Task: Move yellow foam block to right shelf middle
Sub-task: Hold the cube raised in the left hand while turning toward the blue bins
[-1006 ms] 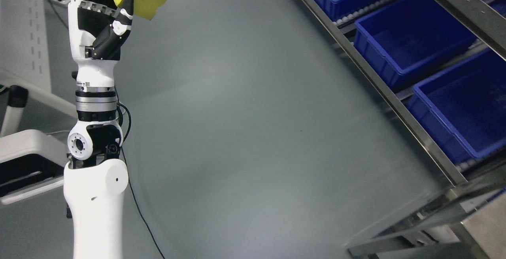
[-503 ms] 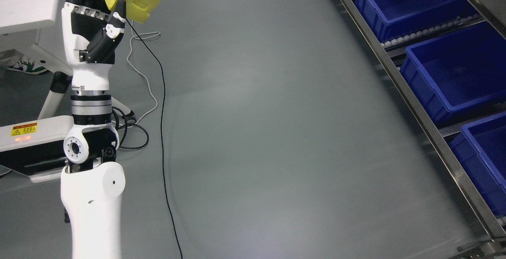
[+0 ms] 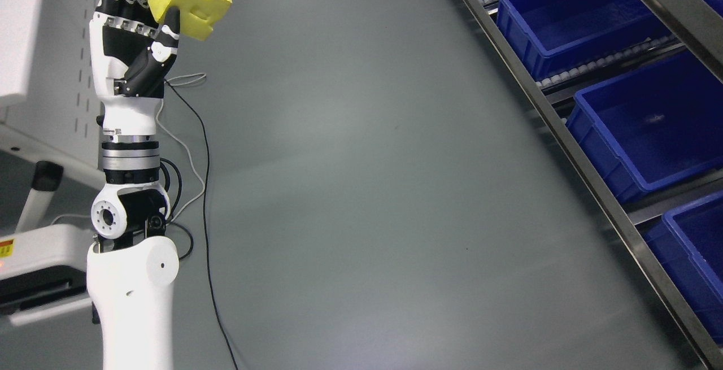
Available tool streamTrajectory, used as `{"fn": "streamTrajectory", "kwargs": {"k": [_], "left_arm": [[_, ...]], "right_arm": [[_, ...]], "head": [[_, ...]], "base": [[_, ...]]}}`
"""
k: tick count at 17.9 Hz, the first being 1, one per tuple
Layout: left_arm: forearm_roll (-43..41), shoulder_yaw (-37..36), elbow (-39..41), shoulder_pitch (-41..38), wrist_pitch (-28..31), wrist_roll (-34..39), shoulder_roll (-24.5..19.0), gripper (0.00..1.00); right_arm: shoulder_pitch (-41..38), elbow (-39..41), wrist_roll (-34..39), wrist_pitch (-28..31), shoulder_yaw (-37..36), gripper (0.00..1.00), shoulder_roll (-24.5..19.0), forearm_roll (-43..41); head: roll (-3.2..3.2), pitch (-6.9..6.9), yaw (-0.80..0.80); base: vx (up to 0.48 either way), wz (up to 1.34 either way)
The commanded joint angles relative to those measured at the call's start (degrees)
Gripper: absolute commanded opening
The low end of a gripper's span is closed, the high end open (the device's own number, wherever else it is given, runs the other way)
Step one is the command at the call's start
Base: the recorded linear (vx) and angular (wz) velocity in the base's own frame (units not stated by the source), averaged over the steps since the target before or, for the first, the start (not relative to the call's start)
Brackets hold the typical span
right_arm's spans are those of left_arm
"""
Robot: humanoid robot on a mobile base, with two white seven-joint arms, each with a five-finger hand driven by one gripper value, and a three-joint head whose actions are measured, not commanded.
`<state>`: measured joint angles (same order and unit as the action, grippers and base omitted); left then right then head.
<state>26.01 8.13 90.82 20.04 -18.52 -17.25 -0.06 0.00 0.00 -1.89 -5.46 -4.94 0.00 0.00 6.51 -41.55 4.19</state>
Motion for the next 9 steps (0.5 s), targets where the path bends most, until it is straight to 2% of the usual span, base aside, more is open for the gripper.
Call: {"fn": "streamTrajectory", "kwargs": {"k": [1,9], "left_arm": [[-0.08,-0.13,-0.12,-0.18,-0.12,0.02,-0.94,0.34],[-0.08,-0.57,-0.30,-0.18,-0.03,0.02,-0.94,0.34]], "right_arm": [[-0.09,1.00,-0.05,0.01,0.02,1.00,1.00,0.18],[-0.09,1.00,-0.05,0.01,0.02,1.00,1.00,0.18]], "head": [[0.00,0.00,0.00],[0.00,0.00,0.00]], "base": [[0.395,-0.29],[0.447,-0.35]]}}
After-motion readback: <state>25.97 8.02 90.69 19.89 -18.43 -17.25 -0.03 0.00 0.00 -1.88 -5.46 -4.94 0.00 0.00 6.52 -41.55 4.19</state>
